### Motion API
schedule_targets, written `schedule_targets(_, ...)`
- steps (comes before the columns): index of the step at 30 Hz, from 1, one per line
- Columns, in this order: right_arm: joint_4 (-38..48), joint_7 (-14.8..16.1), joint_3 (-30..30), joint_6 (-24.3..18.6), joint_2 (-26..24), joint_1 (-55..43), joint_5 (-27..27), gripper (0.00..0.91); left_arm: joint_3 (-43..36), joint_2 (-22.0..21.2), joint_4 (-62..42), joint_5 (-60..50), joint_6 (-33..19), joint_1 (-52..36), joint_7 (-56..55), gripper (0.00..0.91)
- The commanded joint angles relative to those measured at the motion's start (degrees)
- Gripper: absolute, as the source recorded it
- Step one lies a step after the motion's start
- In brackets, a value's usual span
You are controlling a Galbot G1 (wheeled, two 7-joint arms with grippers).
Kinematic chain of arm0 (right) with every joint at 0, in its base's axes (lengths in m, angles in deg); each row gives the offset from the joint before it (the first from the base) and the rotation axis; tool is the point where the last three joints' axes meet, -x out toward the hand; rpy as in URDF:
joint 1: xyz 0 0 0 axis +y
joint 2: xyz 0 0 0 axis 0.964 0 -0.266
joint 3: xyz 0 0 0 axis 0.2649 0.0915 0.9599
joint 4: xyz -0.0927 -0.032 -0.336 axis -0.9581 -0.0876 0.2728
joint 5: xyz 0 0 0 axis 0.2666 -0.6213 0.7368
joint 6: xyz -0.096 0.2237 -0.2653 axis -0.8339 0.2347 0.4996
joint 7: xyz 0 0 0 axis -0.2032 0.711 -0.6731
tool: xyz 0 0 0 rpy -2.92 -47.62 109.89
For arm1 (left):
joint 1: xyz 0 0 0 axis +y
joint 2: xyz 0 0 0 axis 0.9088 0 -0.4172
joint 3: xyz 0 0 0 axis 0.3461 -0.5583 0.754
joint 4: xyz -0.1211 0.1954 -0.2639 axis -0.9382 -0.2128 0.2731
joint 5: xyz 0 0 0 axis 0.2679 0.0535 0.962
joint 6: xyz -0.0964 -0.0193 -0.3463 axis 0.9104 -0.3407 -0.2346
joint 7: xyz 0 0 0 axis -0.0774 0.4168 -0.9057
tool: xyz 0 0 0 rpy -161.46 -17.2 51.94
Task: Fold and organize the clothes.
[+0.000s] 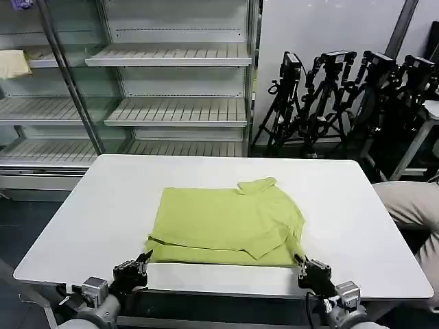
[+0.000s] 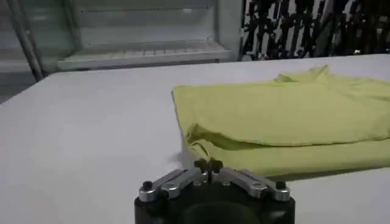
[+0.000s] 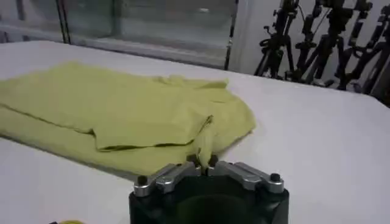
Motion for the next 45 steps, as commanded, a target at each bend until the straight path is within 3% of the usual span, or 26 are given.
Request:
schedule_targets(1,-2.19,-0.03,-0.78,-0.09,0.22,3.18,1.24,0.907,2.52,0.13,4.37,-0.71,0.99,4.33,-0.32,0.907)
schedule_targets(7,-5.15,0.51,-4.34,0.30,0.21,3.53,0.72,0.907,4.00,0.80,6.29,-0.80,1.59,4.01,-0.43,0.907)
schedule_targets(11,-6.31,0.65,-6.91,0.53,0.04,1.28,-3.06,0.907,4.63,1.69,6.50,-0.65,1.58,1.41,-0.39,0.907)
schedule_targets(18,-1.66,-0.94,-4.43,2.06,-0.19,-13.48,-3.89,0.907,0.15,4.04,1.24,-0.61,-0.01,-8.56,-0.09,0.907)
schedule_targets(22,6.31,-3.80,0.04,4.64,0.41,-24.68,-3.88,0.907,-3.43,5.30,-3.78,-0.53,-0.46,-14.70,0.41,0.907)
schedule_targets(25,14.43,-7.84,5.93,7.50,2.28,-35.10,-4.02,0.907,-6.30,6.02,-8.14,0.70,0.73,-21.34,0.54,0.907)
schedule_targets(30,25.92,-13.91,13.58,7.93,4.99,-46.60,-5.48,0.907,-12.32,7.12,-17.44,3.63,0.08,-30.85,0.95,0.907)
schedule_targets(33,31.15,-15.30,15.53,7.95,6.70,-50.01,-5.77,0.907,-15.73,7.05,-22.73,5.25,0.17,-38.01,0.81,0.907)
schedule_targets(39,40.10,-14.92,17.06,7.97,9.27,-55.34,-8.41,0.907,-21.37,6.03,-33.94,8.49,0.32,-48.18,0.90,0.907)
schedule_targets(45,45.82,-15.76,17.52,7.97,11.81,-58.66,-9.81,0.907,-24.60,4.77,-42.48,8.96,0.25,-54.67,2.59,0.907)
